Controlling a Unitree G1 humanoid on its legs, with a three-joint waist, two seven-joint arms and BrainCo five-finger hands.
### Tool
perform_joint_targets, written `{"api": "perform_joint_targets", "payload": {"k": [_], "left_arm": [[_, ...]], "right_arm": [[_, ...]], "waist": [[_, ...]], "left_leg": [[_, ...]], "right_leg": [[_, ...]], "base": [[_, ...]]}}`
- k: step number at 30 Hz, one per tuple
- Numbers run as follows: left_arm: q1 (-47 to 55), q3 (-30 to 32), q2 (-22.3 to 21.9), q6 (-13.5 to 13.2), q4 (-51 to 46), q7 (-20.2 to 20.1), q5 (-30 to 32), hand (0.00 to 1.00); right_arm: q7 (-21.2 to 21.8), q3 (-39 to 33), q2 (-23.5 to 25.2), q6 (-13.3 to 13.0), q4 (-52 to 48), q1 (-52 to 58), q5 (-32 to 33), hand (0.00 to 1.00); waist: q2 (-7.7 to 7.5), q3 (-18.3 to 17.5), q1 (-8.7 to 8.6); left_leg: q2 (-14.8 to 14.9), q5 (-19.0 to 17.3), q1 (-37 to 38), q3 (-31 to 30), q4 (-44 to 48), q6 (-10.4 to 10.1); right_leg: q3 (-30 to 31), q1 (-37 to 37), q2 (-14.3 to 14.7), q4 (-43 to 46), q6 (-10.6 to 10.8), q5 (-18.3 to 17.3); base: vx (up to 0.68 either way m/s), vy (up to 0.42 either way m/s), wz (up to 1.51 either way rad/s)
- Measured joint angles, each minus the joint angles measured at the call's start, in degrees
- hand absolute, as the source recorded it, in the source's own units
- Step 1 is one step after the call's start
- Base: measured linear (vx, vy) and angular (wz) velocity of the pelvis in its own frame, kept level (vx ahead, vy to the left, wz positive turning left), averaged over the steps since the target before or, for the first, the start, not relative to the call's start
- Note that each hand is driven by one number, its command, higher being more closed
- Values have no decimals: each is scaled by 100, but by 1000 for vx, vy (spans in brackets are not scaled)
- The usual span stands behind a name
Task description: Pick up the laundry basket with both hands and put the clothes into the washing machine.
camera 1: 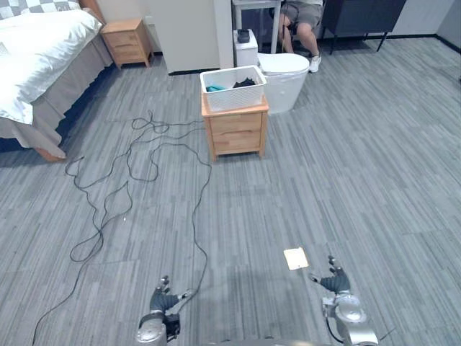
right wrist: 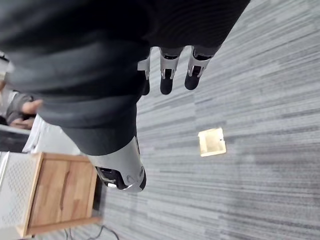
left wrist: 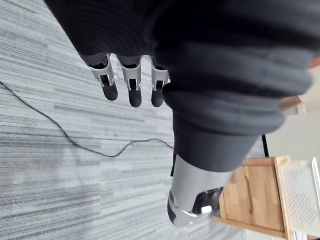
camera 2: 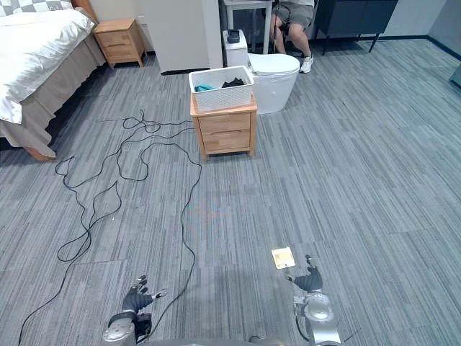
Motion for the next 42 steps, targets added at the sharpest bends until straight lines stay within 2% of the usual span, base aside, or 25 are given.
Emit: {"api": "perform_joint_targets", "payload": {"k": [2,5,10,19,22,24,27,28,29,30,31,32,34,35,37,38,39,40,41,42], "left_arm": [[21,109,56,4,74,-8,-26,0],[70,305,115,56,141,-10,-26,0],[133,518,140,112,174,-12,-30,0],[189,529,-3,110,164,-7,-74,0],[188,527,-45,111,163,-6,-85,0],[192,527,-61,111,149,-3,-89,0],[190,508,-86,111,54,3,-192,0],[209,501,-87,109,-64,6,-215,0],[208,478,-80,97,-131,10,-235,0],[210,444,-57,96,-134,14,-284,0],[207,400,-21,94,-146,20,-288,0],[157,335,60,98,-150,33,-299,0],[121,257,135,102,-148,113,-321,0],[19,233,184,102,-147,119,-323,0],[-201,218,180,100,-144,120,-325,0],[-319,202,154,94,-140,120,-323,0],[-453,161,166,90,-135,120,-320,0],[-516,124,183,82,-116,119,-313,0],[-512,90,184,83,-108,118,-307,0],[-481,54,152,84,-90,112,-305,0]], "right_arm": [[10,-151,-31,15,142,1,162,0],[49,-163,-45,19,179,-3,329,0],[119,-519,-42,26,353,-1,510,0],[106,-663,-7,51,485,-47,737,0],[101,-752,72,53,488,-59,780,0],[96,-755,75,58,488,-86,780,0],[69,-751,66,95,488,-237,780,0],[52,-731,66,119,489,-247,780,0],[40,-698,66,145,492,-225,779,0],[25,-600,70,151,491,-205,779,0],[17,-522,74,153,491,-197,779,0],[14,-414,92,186,492,-170,778,0],[13,-345,87,197,492,-178,778,0],[12,-303,53,197,491,-224,777,0],[11,-243,-81,191,476,-337,778,0],[11,-235,-158,188,465,-391,777,0],[9,-226,-200,184,403,-387,775,0],[8,-224,-220,176,300,-317,767,0],[8,-215,-219,170,254,-265,751,0],[11,-147,-234,167,238,-168,726,0]], "waist": [[-25,-8,0],[-104,29,8],[-131,35,11],[-228,146,82],[-281,192,157],[-281,277,178],[-200,333,300],[-177,366,300],[-162,409,321],[-127,455,310],[-128,505,291],[-197,578,283],[-170,652,277],[-181,712,260],[-73,845,100],[-1,939,-13],[-58,996,-53],[-154,1007,-75],[-192,991,-83],[-295,911,-141]], "left_leg": [[4,33,9,-13,-129,48],[-4,84,0,10,-223,41],[-7,245,0,-7,-461,46],[-6,244,-175,-38,-448,49],[-6,131,-320,-10,-287,112],[11,-95,-419,52,28,129],[42,-682,-741,263,781,197],[35,-961,-798,306,1067,236],[13,-1223,-775,326,1278,301],[-6,-1462,-670,294,1431,370],[-31,-1513,-555,269,1500,411],[-90,-1624,-354,257,1562,504],[-101,-1726,-122,241,1534,540],[-86,-1728,74,134,1440,547],[104,-1719,415,-100,1121,529],[216,-1685,588,-208,978,435],[208,-1605,777,-317,834,231],[186,-1657,1000,-382,789,9],[182,-1719,1098,-390,790,-97],[195,-1828,1321,-460,946,-286]], "right_leg": [[-53,0,23,-92,-75,57],[-99,-12,24,-186,-69,68],[-130,-98,42,-234,-68,68],[-240,-222,40,-275,-31,42],[-237,-298,22,-251,21,6],[-195,-327,3,-141,71,-38],[-69,-696,-95,577,221,-563],[-83,-928,-198,1233,434,-951],[-177,-1217,-319,2099,540,-1112],[-317,-1617,-482,3218,568,-1177],[-359,-1877,-586,3907,553,-1142],[-416,-2241,-697,4660,522,-1316],[-527,-2579,-751,4818,461,-1516],[-718,-2818,-733,4610,408,-1579],[-941,-3097,-515,3743,278,-1467],[-993,-3204,-339,3090,211,-1180],[-1022,-3332,-263,2175,239,-627],[-1045,-3405,-205,1421,112,-55],[-1063,-3409,-162,1207,-28,185],[-992,-3436,-192,1367,-553,901]], "base": [[-93,-23,7],[-88,-23,-4],[-58,-28,1],[20,-7,3],[63,18,0],[68,29,-15],[88,45,-30],[121,127,-22],[131,151,-17],[135,149,-10],[288,151,1],[329,146,0],[341,111,2],[569,69,39],[571,24,61],[454,-11,67],[623,-37,70],[657,-57,54],[724,-107,50],[909,-179,32]]}}
